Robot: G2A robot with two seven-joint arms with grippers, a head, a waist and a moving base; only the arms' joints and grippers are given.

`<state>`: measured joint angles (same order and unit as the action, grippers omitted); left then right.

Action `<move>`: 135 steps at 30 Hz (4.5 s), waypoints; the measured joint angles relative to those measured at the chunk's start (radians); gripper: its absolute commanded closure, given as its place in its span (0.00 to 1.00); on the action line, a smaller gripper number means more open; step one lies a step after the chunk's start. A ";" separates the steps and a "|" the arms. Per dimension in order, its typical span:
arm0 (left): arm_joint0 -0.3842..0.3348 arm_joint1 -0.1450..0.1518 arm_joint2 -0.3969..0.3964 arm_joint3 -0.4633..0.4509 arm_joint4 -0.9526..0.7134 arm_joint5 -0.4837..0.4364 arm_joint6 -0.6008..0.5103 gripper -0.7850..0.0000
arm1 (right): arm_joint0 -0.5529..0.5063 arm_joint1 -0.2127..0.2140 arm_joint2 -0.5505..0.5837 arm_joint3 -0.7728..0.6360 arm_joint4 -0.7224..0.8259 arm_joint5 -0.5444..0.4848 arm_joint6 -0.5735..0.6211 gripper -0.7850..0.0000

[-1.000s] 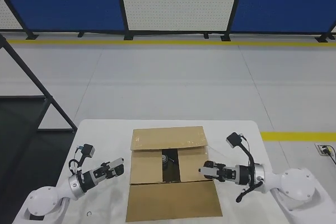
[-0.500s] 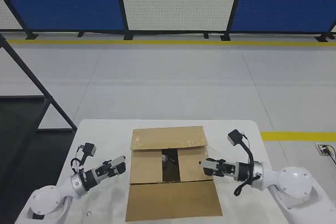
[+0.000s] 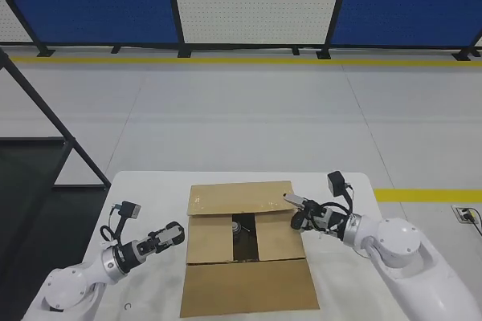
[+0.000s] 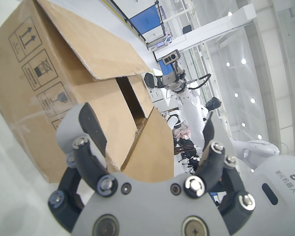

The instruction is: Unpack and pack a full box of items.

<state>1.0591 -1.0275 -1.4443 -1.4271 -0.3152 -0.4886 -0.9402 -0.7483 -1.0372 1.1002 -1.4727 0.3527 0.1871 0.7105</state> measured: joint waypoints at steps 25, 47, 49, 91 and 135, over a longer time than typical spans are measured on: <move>0.000 0.000 0.000 0.000 0.000 0.000 0.000 0.00 | 0.172 -0.079 -0.113 0.005 -0.056 -0.075 -0.319 0.00; 0.000 0.000 0.000 0.000 0.000 0.000 0.000 0.00 | 0.302 -0.180 -0.246 0.191 0.082 0.016 -0.539 0.00; 0.000 0.000 0.000 0.000 0.000 0.000 0.000 0.00 | 0.336 -0.204 -0.268 0.249 0.114 0.011 -0.577 0.00; 0.000 0.000 0.000 0.000 0.000 0.000 0.000 0.00 | 0.671 -0.599 -0.511 1.086 0.146 0.071 -0.643 0.00; 0.002 0.000 -0.002 -0.003 0.001 0.002 0.005 0.00 | 0.386 -0.342 -0.127 0.524 -0.090 -0.208 -0.012 0.00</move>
<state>1.0615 -1.0275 -1.4458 -1.4298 -0.3146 -0.4870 -0.9354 -0.3622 -1.3794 0.9732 -0.9491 0.2627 -0.0211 0.6986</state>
